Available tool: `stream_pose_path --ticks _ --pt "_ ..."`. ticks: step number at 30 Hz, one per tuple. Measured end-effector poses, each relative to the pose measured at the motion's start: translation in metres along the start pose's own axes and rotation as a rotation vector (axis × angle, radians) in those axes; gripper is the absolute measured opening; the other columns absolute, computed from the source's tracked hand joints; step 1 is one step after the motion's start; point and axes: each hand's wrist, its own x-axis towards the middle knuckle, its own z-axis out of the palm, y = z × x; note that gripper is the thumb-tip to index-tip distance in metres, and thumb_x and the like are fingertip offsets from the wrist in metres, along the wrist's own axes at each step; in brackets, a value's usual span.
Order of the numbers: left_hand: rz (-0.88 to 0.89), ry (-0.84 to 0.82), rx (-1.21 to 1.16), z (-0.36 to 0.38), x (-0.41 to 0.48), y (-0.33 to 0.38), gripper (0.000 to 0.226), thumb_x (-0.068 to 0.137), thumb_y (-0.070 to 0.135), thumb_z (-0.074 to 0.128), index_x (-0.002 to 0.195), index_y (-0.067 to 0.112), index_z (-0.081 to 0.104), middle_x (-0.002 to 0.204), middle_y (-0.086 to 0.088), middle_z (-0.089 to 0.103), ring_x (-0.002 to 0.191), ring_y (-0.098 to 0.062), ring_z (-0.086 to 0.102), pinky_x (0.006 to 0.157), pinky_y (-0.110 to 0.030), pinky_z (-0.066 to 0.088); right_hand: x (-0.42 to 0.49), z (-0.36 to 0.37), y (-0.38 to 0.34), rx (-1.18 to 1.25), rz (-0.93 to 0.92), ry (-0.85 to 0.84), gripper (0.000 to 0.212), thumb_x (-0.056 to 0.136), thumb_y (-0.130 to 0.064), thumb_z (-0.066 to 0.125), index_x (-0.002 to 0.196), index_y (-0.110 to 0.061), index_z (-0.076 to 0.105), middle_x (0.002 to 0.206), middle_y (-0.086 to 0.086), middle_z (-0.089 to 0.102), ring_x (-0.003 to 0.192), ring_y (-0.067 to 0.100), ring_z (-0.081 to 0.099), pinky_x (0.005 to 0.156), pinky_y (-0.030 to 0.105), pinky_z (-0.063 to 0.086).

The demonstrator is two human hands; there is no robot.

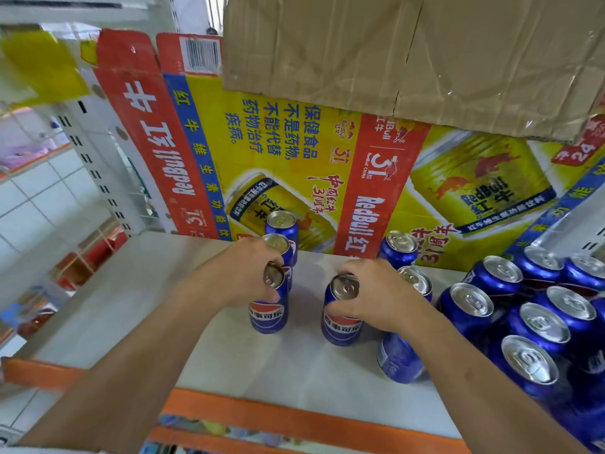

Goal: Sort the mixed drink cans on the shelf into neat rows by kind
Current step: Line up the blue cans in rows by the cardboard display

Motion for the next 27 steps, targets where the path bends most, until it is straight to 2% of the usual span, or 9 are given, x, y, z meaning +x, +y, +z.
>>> stream_pose_path --ticks 4,7,9,11,14,16,19,23,27 --pt "0.006 -0.005 0.003 -0.001 0.001 -0.004 0.049 0.075 0.036 0.078 0.120 0.026 0.062 0.108 0.008 0.053 0.089 -0.006 0.043 0.060 -0.013 0.031 0.003 -0.005 0.009 -0.010 -0.015 -0.034 0.028 0.064 -0.043 0.077 0.079 -0.028 0.059 0.085 -0.010 0.063 0.078 0.009 0.060 0.066 0.029 0.055" --pt "0.010 -0.023 0.012 0.000 0.003 -0.007 0.053 0.074 0.038 0.078 0.123 0.028 0.059 0.119 0.007 0.053 0.094 -0.005 0.042 0.070 -0.018 0.034 0.006 -0.005 0.008 -0.036 -0.024 0.022 0.033 0.064 -0.046 0.077 0.081 -0.024 0.061 0.084 -0.009 0.062 0.077 0.008 0.058 0.065 0.029 0.053" --pt "0.008 -0.047 -0.011 0.000 0.004 -0.009 0.055 0.073 0.041 0.079 0.123 0.029 0.057 0.120 0.008 0.052 0.095 -0.006 0.043 0.070 -0.017 0.035 0.008 -0.004 0.007 -0.043 -0.031 0.045 0.033 0.065 -0.046 0.077 0.085 -0.023 0.062 0.085 -0.009 0.061 0.078 0.009 0.057 0.066 0.029 0.052" --pt "-0.008 -0.065 -0.084 -0.002 0.006 -0.010 0.055 0.074 0.045 0.077 0.123 0.029 0.057 0.116 0.010 0.050 0.097 -0.007 0.045 0.069 -0.017 0.037 0.010 -0.003 0.005 -0.024 -0.032 0.061 0.039 0.066 -0.043 0.078 0.097 -0.023 0.065 0.094 -0.009 0.063 0.085 0.011 0.058 0.073 0.031 0.054" --pt "-0.017 0.076 -0.147 -0.003 0.016 -0.011 0.045 0.085 0.044 0.067 0.124 0.025 0.060 0.117 0.005 0.055 0.107 -0.014 0.053 0.083 -0.026 0.043 0.015 -0.002 0.005 0.045 0.005 0.110 0.048 0.067 -0.040 0.081 0.109 -0.023 0.065 0.103 -0.009 0.065 0.091 0.011 0.059 0.078 0.032 0.054" --pt "0.000 0.188 -0.126 -0.003 0.029 -0.010 0.041 0.093 0.036 0.059 0.131 0.020 0.057 0.128 -0.001 0.056 0.116 -0.018 0.052 0.094 -0.029 0.040 0.023 -0.002 0.004 0.064 0.025 0.134 0.047 0.069 -0.039 0.081 0.109 -0.022 0.065 0.104 -0.008 0.065 0.091 0.011 0.059 0.075 0.028 0.052" --pt "0.013 0.225 -0.161 0.004 0.051 -0.008 0.042 0.099 0.024 0.051 0.139 0.012 0.049 0.143 -0.005 0.048 0.129 -0.021 0.045 0.104 -0.029 0.034 0.040 -0.007 0.002 0.062 0.039 0.170 0.043 0.072 -0.035 0.080 0.109 -0.019 0.065 0.105 -0.004 0.065 0.088 0.012 0.057 0.070 0.025 0.045" --pt "0.008 0.123 -0.143 0.023 0.069 -0.015 0.047 0.102 0.029 0.041 0.144 0.010 0.035 0.151 -0.006 0.034 0.136 -0.026 0.036 0.107 -0.036 0.036 0.063 -0.018 0.000 0.087 0.073 0.171 0.039 0.076 -0.030 0.079 0.109 -0.016 0.064 0.108 -0.002 0.063 0.092 0.014 0.055 0.072 0.025 0.041" --pt "0.017 0.159 -0.129 0.033 0.073 -0.021 0.046 0.104 0.026 0.035 0.146 0.008 0.033 0.156 -0.008 0.029 0.142 -0.023 0.029 0.110 -0.033 0.030 0.084 -0.020 -0.006 0.023 0.071 0.165 0.040 0.076 -0.030 0.079 0.110 -0.015 0.063 0.111 0.001 0.063 0.094 0.016 0.055 0.074 0.028 0.042"
